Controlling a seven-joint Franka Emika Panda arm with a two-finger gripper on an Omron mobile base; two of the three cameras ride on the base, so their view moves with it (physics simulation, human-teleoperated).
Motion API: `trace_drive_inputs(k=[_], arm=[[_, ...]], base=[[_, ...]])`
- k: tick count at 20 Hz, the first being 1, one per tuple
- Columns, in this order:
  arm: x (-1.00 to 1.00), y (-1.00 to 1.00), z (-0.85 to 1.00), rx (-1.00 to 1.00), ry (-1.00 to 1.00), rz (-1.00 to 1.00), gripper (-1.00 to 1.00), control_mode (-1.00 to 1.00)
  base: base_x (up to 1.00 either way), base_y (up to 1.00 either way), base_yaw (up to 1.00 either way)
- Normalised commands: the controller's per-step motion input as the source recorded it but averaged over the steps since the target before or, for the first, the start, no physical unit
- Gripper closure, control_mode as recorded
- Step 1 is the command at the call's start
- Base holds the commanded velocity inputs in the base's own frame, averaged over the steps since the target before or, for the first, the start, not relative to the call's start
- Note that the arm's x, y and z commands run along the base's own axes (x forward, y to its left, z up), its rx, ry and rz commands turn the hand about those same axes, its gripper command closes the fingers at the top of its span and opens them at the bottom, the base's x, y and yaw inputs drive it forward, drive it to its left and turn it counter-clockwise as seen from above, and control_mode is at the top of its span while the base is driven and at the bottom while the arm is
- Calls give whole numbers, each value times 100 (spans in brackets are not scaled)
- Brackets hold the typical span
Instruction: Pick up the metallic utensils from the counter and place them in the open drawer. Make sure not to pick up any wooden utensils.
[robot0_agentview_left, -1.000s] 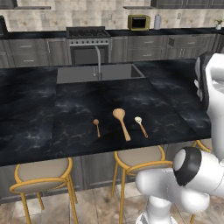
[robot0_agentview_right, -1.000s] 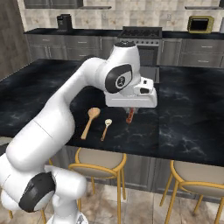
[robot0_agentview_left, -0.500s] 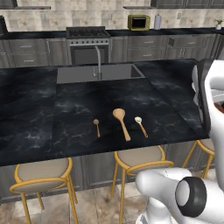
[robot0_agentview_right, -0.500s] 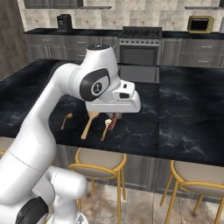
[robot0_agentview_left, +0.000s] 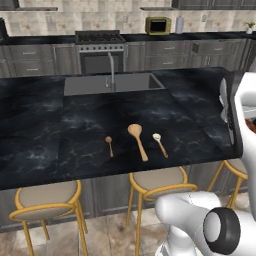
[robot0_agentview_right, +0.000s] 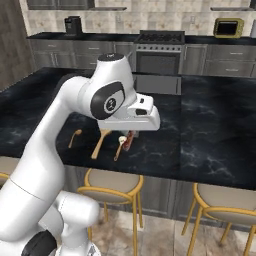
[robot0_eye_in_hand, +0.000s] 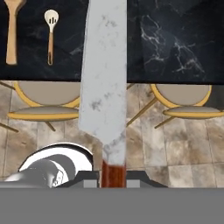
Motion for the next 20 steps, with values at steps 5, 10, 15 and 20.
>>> trace_drive_inputs(k=[5, 10, 15, 20], arm=[[0, 0, 0, 0, 0, 0, 100, 100], [0, 0, 0, 0, 0, 0, 100, 100], [0, 0, 0, 0, 0, 0, 100, 100], [0, 0, 0, 0, 0, 0, 100, 100]], base=[[-19, -100, -9], [-9, -100, -14], [-4, -100, -21], [14, -100, -22]])
